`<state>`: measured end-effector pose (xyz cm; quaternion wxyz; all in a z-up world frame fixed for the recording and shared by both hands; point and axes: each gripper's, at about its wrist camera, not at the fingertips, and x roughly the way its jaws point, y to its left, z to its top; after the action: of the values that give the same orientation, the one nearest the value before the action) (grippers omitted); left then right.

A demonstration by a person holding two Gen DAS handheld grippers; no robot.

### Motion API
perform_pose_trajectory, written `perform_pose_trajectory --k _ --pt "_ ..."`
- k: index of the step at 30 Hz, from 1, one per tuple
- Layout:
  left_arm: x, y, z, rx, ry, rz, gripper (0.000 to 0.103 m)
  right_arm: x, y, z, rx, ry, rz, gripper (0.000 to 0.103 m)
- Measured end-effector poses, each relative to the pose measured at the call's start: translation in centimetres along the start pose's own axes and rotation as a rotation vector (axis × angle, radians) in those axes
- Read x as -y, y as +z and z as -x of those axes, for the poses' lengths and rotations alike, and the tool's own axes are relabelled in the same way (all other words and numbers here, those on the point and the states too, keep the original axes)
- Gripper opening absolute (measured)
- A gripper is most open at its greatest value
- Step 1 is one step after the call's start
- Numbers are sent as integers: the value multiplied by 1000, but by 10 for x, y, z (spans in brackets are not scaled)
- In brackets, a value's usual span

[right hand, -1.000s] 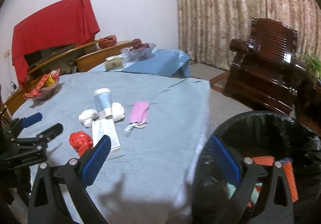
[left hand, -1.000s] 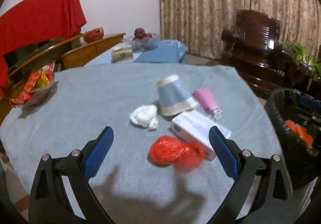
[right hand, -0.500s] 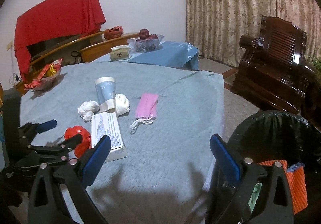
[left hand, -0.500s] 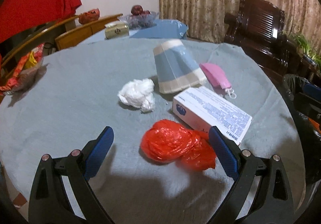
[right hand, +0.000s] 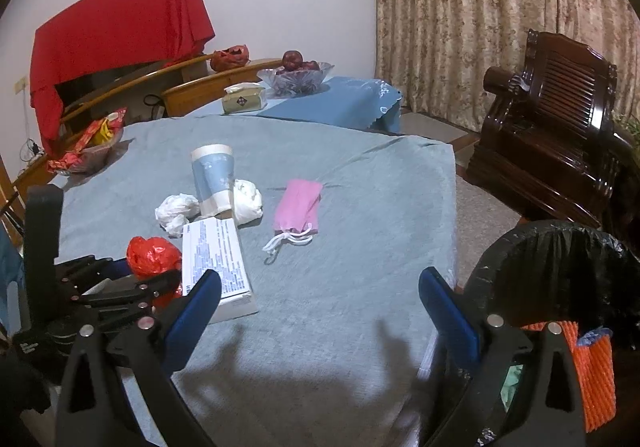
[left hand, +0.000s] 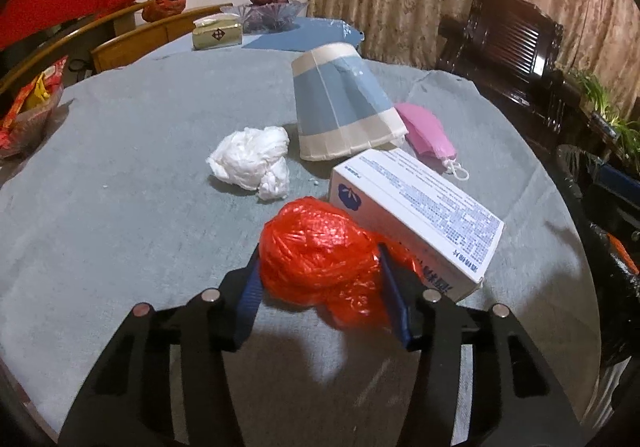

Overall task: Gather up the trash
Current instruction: 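Grasp the red plastic bag with the left tool while the right grasps the white medicine box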

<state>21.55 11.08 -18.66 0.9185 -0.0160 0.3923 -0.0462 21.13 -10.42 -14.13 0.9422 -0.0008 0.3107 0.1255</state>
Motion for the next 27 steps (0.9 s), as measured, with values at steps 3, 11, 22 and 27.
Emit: perform_pose_trajectory --k 3,11,22,27 --pt "-4 1 10 18 13 5 51 -7 -1 -1 -2 11 8 97" --pt "-25 0 28 32 65 12 51 -36 -6 -20 -35 63 14 95" --pt "-50 -2 28 32 92 27 51 -63 -11 -62 -134 100 43 84" --pt "-55 -3 28 34 97 29 51 -69 -7 -75 -166 110 53 80"
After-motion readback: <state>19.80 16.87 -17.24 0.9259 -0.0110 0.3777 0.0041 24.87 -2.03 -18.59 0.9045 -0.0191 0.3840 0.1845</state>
